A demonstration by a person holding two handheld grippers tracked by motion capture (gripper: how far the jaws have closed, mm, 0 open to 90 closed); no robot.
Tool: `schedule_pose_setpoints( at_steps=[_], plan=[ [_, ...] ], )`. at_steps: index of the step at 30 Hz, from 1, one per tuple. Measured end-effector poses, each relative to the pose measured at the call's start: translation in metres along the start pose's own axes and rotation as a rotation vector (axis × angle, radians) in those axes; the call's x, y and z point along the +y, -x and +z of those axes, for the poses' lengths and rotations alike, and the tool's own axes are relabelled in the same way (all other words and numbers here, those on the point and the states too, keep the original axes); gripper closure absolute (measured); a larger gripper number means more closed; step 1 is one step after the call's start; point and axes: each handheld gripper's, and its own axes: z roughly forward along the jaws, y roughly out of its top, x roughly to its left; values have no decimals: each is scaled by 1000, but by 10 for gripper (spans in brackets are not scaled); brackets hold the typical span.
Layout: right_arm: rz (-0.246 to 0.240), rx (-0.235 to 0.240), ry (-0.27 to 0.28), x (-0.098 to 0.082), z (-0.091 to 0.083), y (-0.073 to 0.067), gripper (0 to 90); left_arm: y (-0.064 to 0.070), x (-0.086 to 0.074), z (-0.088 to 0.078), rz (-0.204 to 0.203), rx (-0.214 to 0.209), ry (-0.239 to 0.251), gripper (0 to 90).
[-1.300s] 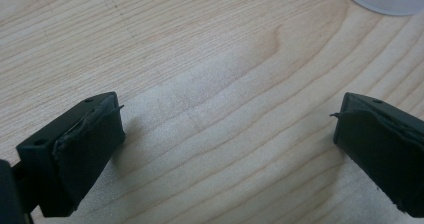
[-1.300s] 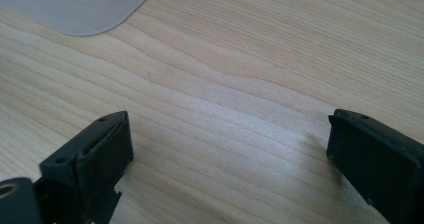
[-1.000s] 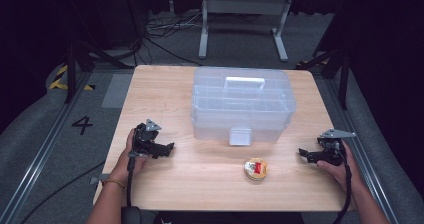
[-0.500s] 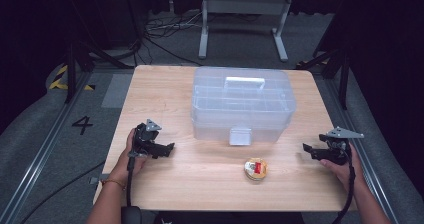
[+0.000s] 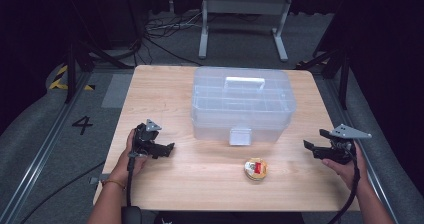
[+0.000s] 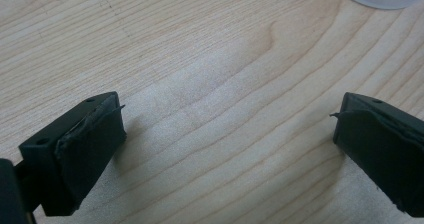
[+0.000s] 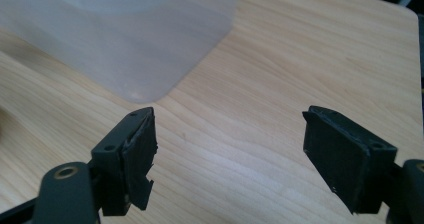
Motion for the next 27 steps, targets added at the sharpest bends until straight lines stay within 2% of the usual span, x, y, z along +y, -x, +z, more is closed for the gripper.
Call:
schedule_pose_setpoints(
  at_steps=[2,5,12,13,14,15,18,21,24,27],
  plan=[
    [-33,-3,21,7,-6,-6,225,0,0,0,0,0,0,5],
    [-58,-8,36,12,-10,-9,231,0,0,0,4,-3,1,5],
    [-74,5,52,26,-16,-15,226,-1,0,1,6,-8,2,4],
    [-55,42,77,33,-20,-16,219,-1,1,1,14,-13,3,4],
    [-50,45,84,36,-21,-17,218,-1,1,1,14,-13,3,4],
    [-56,29,89,41,-24,-18,218,-1,2,2,15,-17,2,4],
    [-62,29,102,52,-31,-20,218,0,2,3,19,-18,5,3],
    [-91,14,92,58,-32,-21,217,0,3,3,18,-17,3,2],
    [-80,12,109,70,-34,-20,217,0,3,3,18,-18,2,2],
    [-106,6,114,82,-34,-24,226,0,3,3,18,-17,2,2]
  ],
)
